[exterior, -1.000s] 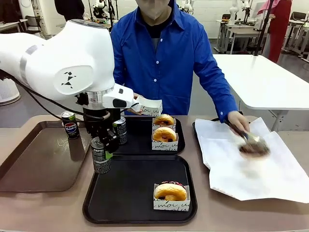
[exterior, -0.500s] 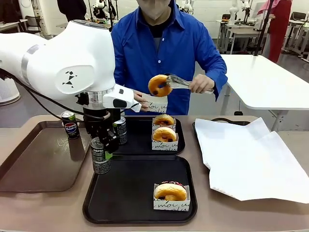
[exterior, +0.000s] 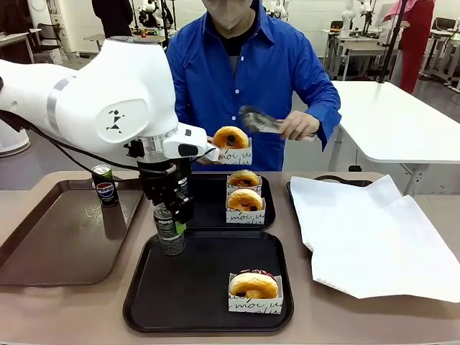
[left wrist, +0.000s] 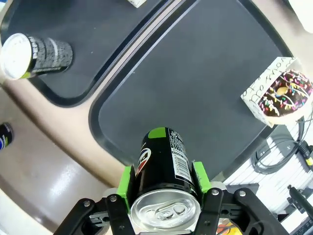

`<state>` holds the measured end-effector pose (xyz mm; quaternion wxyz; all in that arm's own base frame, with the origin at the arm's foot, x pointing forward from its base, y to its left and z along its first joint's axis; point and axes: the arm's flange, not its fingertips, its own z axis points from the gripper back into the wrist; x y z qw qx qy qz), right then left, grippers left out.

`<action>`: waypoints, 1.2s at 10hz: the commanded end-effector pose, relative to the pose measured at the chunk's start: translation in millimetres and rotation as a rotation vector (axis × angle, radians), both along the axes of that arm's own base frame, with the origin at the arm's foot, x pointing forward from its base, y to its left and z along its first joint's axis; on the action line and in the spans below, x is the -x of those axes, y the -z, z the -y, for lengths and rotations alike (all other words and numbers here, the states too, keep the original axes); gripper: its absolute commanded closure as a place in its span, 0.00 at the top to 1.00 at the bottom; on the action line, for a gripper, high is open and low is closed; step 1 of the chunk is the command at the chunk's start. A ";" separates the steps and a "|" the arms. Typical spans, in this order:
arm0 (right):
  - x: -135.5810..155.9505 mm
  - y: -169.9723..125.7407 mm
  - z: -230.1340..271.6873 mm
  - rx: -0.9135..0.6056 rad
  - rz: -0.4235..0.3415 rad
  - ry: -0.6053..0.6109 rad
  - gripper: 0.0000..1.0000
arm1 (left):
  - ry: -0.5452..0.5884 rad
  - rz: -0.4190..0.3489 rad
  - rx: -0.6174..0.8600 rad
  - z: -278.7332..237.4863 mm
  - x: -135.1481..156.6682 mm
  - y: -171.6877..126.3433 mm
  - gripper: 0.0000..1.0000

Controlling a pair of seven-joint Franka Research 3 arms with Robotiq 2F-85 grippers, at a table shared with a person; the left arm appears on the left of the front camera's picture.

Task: Set up donuts and drinks on trays.
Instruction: Pick up one Pepsi coke from the Handle tray and place it on the Flat Tray without a Pepsi coke.

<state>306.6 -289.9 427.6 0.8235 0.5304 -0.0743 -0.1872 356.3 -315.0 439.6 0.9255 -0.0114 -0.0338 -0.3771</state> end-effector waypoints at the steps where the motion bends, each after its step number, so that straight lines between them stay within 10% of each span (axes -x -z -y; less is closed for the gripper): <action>1: 1.4 1.0 -0.2 -0.011 0.014 -0.002 1.00 | 0.018 -0.039 0.058 -0.3 -5.5 16.4 0.58; 4: 1.4 1.0 -0.2 -0.011 0.014 -0.002 1.00 | 0.032 -0.080 0.047 -0.1 -15.8 26.7 0.58; 7: 1.4 1.0 -0.2 -0.011 0.014 -0.002 1.00 | 0.060 0.024 -0.099 -97.6 65.0 -89.8 0.58; 12: 1.4 1.0 -0.2 -0.011 0.014 -0.002 1.00 | -0.025 0.036 -0.038 -128.2 65.9 -88.8 0.58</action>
